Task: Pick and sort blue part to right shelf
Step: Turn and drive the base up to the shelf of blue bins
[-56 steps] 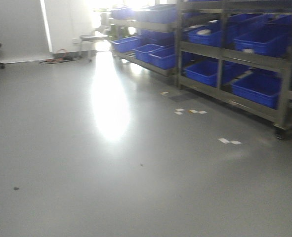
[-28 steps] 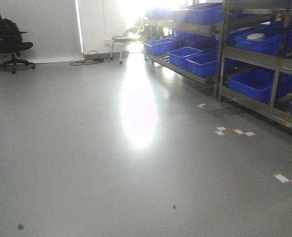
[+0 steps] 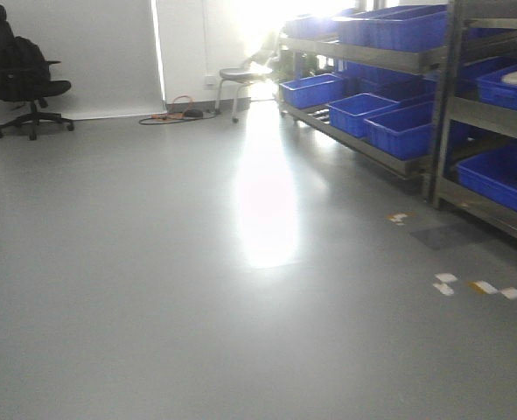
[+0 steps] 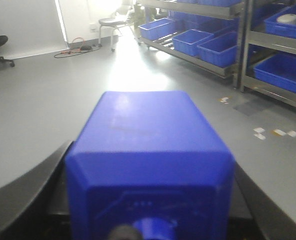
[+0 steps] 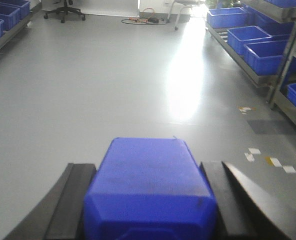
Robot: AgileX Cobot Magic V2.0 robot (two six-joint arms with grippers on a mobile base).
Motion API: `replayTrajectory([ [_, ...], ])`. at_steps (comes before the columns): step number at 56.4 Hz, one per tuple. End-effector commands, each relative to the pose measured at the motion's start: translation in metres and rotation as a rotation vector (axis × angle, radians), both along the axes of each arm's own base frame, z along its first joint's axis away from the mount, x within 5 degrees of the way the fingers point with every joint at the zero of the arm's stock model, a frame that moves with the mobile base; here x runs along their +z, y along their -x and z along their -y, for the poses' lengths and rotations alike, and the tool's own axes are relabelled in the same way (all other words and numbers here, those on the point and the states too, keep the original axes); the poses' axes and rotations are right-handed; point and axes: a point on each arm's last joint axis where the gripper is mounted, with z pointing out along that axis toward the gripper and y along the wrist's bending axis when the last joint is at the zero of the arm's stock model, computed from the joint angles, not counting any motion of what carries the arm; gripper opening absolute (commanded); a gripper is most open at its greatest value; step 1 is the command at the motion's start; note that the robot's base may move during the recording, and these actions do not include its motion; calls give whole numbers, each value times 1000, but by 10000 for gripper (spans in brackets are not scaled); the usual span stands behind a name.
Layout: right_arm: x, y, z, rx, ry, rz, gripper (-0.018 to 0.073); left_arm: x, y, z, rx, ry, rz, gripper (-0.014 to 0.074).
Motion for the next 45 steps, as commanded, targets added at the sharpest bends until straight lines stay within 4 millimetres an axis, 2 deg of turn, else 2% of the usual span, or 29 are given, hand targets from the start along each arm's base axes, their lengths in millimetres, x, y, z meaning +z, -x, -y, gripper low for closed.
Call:
replayTrajectory([
  [1,17,5,2,0,-21,135,209,16,0,1,-7,23,96,260],
  [45,17,5,2,0,-21,135,209,16,0,1,-7,23,96,260],
])
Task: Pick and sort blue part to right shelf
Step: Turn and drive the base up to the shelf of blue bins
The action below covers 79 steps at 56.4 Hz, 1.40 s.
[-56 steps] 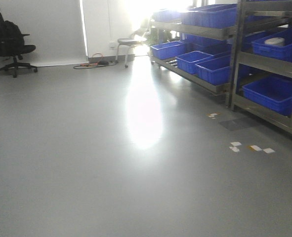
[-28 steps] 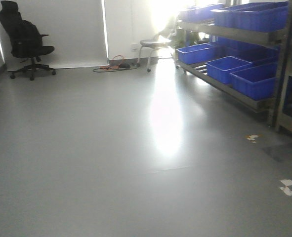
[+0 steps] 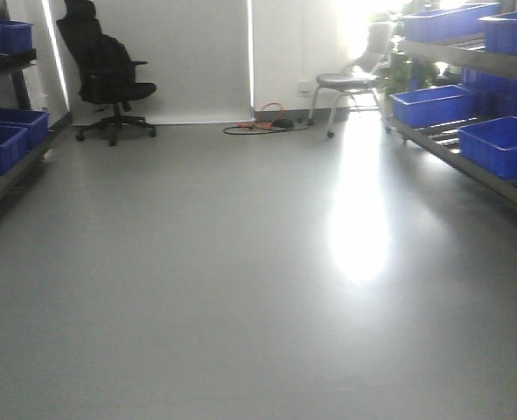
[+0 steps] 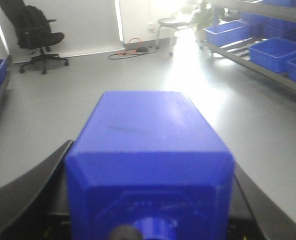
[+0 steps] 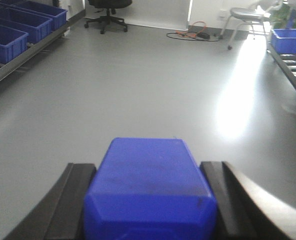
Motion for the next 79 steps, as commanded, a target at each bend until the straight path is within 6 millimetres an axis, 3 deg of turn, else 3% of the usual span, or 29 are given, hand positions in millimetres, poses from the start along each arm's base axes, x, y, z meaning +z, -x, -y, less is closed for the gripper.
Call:
replayTrajectory([
  [1,17,5,2,0,-21,135,209,16,0,1,-7,23,96,260],
  [79,17,5,2,0,-21,135,209,16,0,1,-7,23,96,260],
])
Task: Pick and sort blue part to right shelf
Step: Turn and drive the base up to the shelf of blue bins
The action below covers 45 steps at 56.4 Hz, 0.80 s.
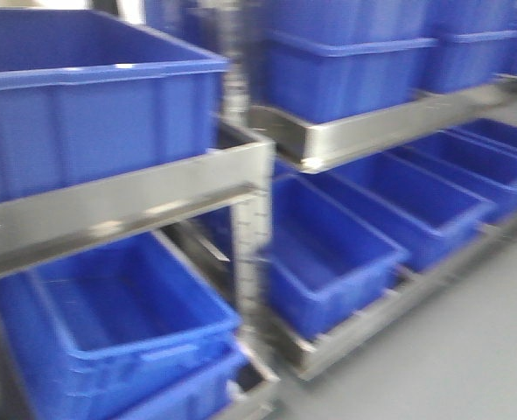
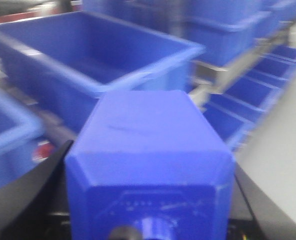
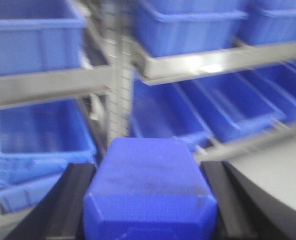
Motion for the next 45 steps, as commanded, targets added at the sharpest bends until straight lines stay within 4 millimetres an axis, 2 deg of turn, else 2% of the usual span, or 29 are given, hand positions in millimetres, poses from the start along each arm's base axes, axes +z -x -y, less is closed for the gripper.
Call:
replayTrajectory([
  [1,17,5,2,2,-23,134,209,16,0,1,-7,23,96,260],
  [45,17,5,2,5,-23,134,209,16,0,1,-6,23,96,260],
])
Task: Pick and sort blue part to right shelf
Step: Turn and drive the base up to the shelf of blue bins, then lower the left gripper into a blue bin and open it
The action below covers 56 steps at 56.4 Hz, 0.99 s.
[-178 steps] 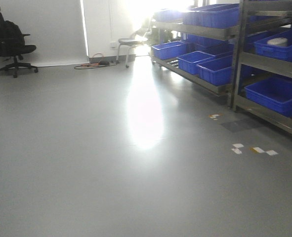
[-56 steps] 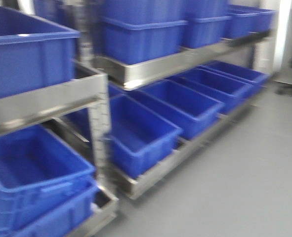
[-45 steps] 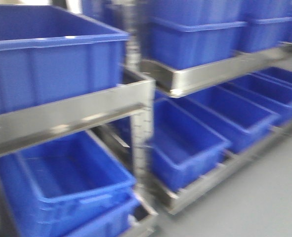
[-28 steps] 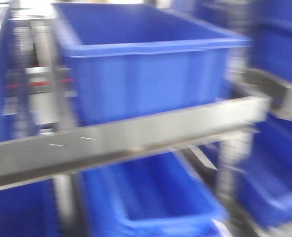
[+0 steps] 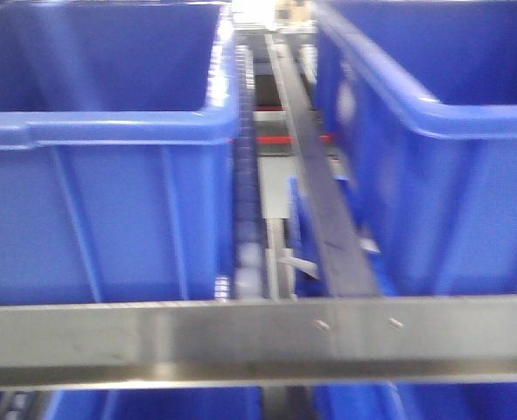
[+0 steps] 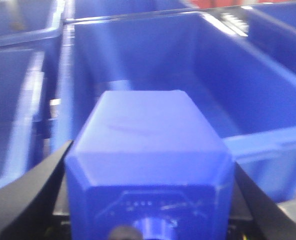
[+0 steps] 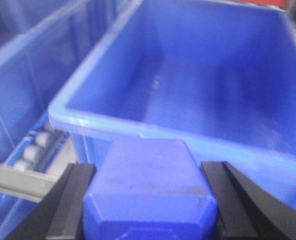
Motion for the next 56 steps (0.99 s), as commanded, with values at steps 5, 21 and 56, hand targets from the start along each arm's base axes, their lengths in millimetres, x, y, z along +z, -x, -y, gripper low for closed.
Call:
replayTrajectory([
  [5,17,5,2,3,-23,134,209,16,0,1,-5,23,96,260],
  [21,17,5,2,3,-23,134,209,16,0,1,-6,23,96,260],
  [56,17,5,2,3,-23,134,209,16,0,1,-6,23,96,260],
])
